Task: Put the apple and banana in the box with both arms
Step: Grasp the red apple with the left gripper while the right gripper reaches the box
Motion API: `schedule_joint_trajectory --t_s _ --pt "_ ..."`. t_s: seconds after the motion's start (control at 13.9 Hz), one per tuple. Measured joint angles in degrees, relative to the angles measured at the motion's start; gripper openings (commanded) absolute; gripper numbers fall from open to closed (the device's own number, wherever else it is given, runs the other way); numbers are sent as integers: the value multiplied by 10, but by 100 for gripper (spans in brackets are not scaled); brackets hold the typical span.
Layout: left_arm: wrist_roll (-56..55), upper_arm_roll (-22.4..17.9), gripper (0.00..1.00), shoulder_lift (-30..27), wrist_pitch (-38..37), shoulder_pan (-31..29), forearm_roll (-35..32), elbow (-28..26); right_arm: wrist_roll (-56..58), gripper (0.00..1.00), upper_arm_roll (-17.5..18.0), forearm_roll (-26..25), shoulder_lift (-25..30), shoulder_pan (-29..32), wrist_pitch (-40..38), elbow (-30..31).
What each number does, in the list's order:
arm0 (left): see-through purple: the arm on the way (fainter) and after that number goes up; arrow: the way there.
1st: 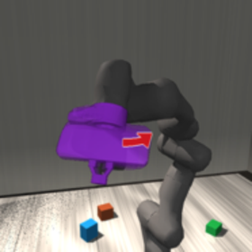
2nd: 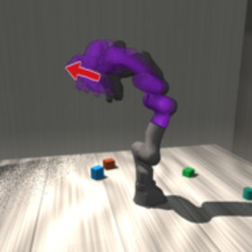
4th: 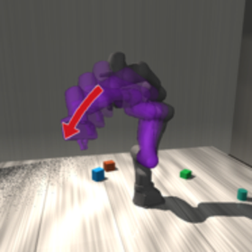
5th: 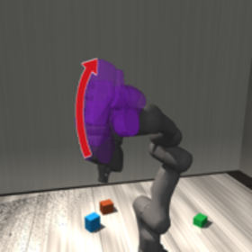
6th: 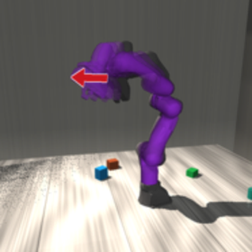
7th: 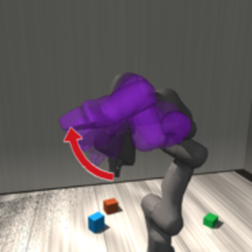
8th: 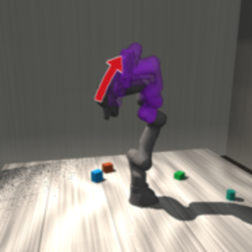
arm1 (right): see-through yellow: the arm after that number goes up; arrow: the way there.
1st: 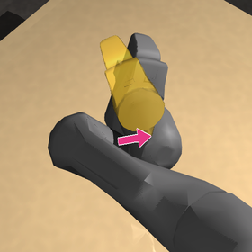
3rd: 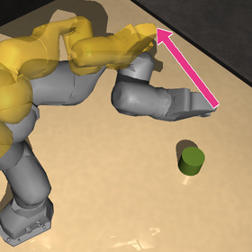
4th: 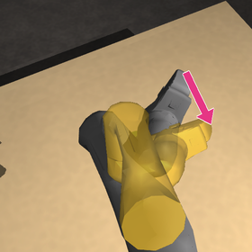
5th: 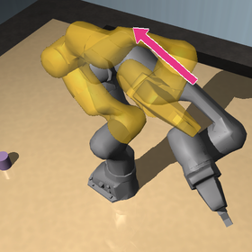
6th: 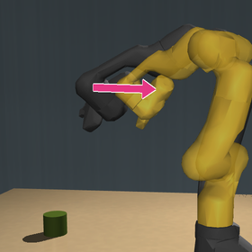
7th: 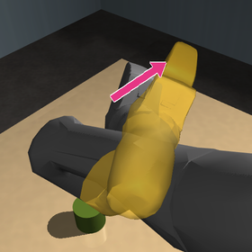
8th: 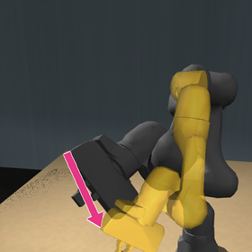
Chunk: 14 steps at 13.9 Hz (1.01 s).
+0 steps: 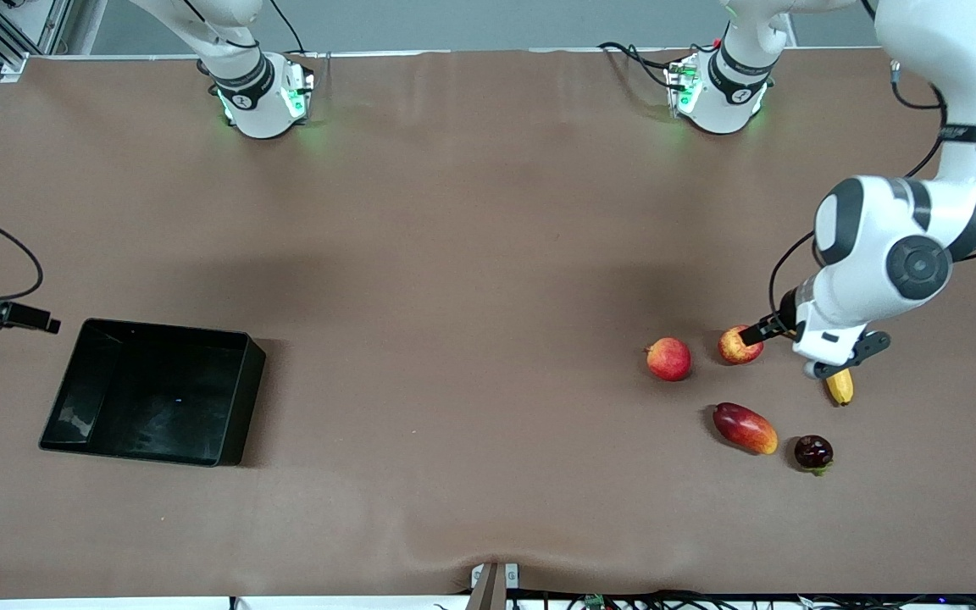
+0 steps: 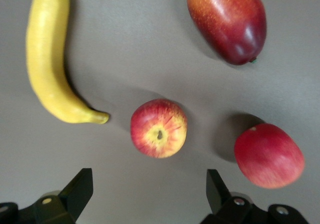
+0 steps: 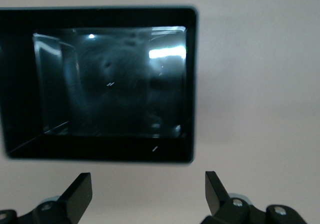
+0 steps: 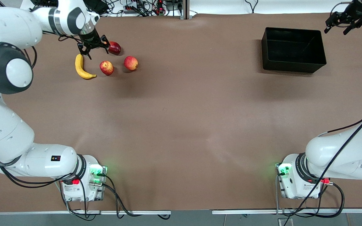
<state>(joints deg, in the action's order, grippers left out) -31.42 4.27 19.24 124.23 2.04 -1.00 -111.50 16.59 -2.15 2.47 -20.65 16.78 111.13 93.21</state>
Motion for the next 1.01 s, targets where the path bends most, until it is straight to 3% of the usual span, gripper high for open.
schedule_joint_trajectory --t_s 0.36,0.94,1.01 --pt "0 -1 100 54 38 0 0 0 94 100 0 1 -86 31 124 0" --pt "0 -2 100 98 79 -2 0 -1 99 100 7 1 -173 29 240 -5" --pt "0 -2 63 102 82 -2 -1 0 98 100 8 1 -180 29 242 -6"
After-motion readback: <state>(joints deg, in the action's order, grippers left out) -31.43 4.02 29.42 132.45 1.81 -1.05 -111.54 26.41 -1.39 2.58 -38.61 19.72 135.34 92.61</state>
